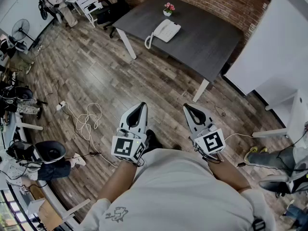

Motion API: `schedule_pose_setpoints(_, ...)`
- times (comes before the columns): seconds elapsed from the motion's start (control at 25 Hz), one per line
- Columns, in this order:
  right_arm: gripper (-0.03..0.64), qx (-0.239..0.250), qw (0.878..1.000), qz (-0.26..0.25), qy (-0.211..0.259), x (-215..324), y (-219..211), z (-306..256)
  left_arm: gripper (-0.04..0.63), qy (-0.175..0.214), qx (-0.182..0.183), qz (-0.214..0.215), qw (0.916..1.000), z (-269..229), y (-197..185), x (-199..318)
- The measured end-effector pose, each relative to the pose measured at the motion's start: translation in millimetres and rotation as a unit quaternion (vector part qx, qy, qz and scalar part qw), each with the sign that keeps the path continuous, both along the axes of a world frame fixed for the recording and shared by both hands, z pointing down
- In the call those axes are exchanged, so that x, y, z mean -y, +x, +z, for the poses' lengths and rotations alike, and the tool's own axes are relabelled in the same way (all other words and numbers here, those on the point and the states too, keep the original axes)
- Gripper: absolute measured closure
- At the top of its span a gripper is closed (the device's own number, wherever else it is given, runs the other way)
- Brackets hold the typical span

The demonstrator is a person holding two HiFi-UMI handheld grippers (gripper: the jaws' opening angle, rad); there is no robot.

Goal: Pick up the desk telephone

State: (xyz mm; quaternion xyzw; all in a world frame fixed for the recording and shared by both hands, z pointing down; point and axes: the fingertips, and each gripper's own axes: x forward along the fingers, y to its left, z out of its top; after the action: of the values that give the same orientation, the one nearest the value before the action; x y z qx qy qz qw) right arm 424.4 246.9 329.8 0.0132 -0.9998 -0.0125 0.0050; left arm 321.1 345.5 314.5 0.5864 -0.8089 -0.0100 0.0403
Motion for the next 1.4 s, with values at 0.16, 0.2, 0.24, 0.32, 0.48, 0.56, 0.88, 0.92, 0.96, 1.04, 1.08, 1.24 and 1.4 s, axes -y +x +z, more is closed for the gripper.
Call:
schedule_pose_setpoints(0.16, 0.613, 0.001, 1.000, 0.000, -0.003, 1, 1, -1, 0.586, -0.004, 0.004, 0.001, 1.0000, 1, 2, -1)
schedule_pose_setpoints(0.2, 0.613, 0.002, 1.000, 0.001, -0.004, 2, 1, -1, 0.586, -0.005, 0.006, 0.002, 1.0000, 0, 2, -1)
schedule_pose_setpoints(0.24, 0.613, 0.002, 1.000, 0.002, -0.005, 2, 1, -2, 0.586, -0.006, 0.008, 0.002, 0.9999, 0, 2, -1)
schedule_pose_setpoints(0.32, 0.612, 0.005, 1.000, 0.003, -0.005, 3, -1, -3, 0.586, -0.007, 0.010, 0.001, 0.9999, -2, -1, -1)
schedule_pose_setpoints(0.48, 0.613, 0.005, 1.000, 0.002, -0.005, 3, -9, -5, 0.586, -0.006, 0.009, -0.002, 0.9999, -4, -11, -3)
schedule_pose_setpoints(0.56, 0.612, 0.004, 1.000, 0.002, -0.005, 2, -12, -6, 0.586, -0.006, 0.009, -0.002, 0.9999, -5, -14, -4)
schedule_pose_setpoints(0.88, 0.612, 0.008, 1.000, -0.001, -0.010, 3, -33, -10, 0.584, 0.001, 0.000, -0.013, 0.9999, -5, -41, -7)
schedule_pose_setpoints(0.92, 0.612, 0.008, 1.000, -0.001, -0.009, 3, -37, -9, 0.584, 0.001, -0.001, -0.015, 0.9999, -4, -45, -8)
schedule_pose_setpoints(0.96, 0.611, 0.006, 1.000, -0.001, -0.009, 3, -40, -7, 0.584, 0.002, -0.003, -0.015, 0.9999, -3, -49, -8)
schedule_pose_setpoints(1.04, 0.611, 0.002, 1.000, -0.001, -0.011, 4, -49, -3, 0.565, 0.001, -0.005, -0.013, 0.9999, -1, -57, -7)
schedule_pose_setpoints(1.08, 0.604, 0.001, 1.000, 0.000, -0.014, 5, -55, -2, 0.545, 0.000, -0.006, -0.011, 0.9999, 0, -62, -6)
schedule_pose_setpoints(1.24, 0.535, -0.009, 1.000, -0.005, -0.017, 3, -87, 7, 0.431, -0.004, -0.012, 0.007, 0.9999, 10, -87, -4)
schedule_pose_setpoints(1.4, 0.457, -0.030, 0.999, -0.018, -0.034, -4, -132, 20, 0.371, -0.001, -0.024, 0.017, 0.9996, 19, -123, -9)
